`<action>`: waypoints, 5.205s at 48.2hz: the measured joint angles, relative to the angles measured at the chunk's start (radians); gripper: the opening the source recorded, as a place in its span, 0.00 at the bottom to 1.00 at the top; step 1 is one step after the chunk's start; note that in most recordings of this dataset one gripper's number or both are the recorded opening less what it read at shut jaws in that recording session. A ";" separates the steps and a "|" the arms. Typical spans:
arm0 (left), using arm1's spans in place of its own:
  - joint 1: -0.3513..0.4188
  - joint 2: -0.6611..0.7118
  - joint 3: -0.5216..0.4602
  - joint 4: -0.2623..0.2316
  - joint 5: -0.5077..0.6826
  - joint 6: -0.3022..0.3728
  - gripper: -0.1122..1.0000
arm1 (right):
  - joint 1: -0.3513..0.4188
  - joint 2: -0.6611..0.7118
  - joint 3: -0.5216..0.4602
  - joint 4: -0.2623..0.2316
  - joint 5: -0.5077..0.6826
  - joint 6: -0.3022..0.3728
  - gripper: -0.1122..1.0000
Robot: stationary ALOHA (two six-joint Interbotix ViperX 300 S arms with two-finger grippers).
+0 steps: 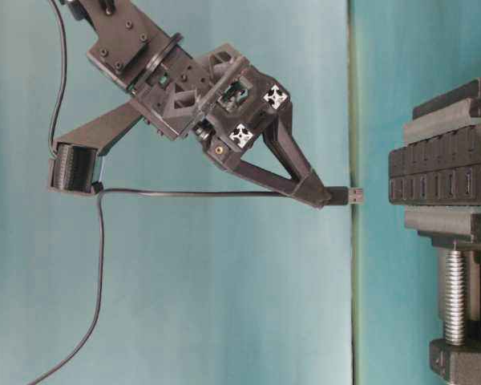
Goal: Insert the USB into the center port of the fixed hub
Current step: 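Lift the plug and align it with the hub's center port, then push the USB plug into the center port with the right gripper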
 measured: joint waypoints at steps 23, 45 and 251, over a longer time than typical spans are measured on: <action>0.000 0.000 0.000 0.000 0.000 0.000 0.10 | 0.021 0.000 0.002 0.002 0.014 0.000 0.16; 0.002 0.000 0.000 0.002 0.000 0.000 0.10 | 0.037 0.005 0.000 0.017 0.012 0.000 0.16; 0.003 0.000 0.000 0.000 0.000 -0.002 0.10 | 0.049 0.066 -0.025 0.014 0.152 -0.018 0.16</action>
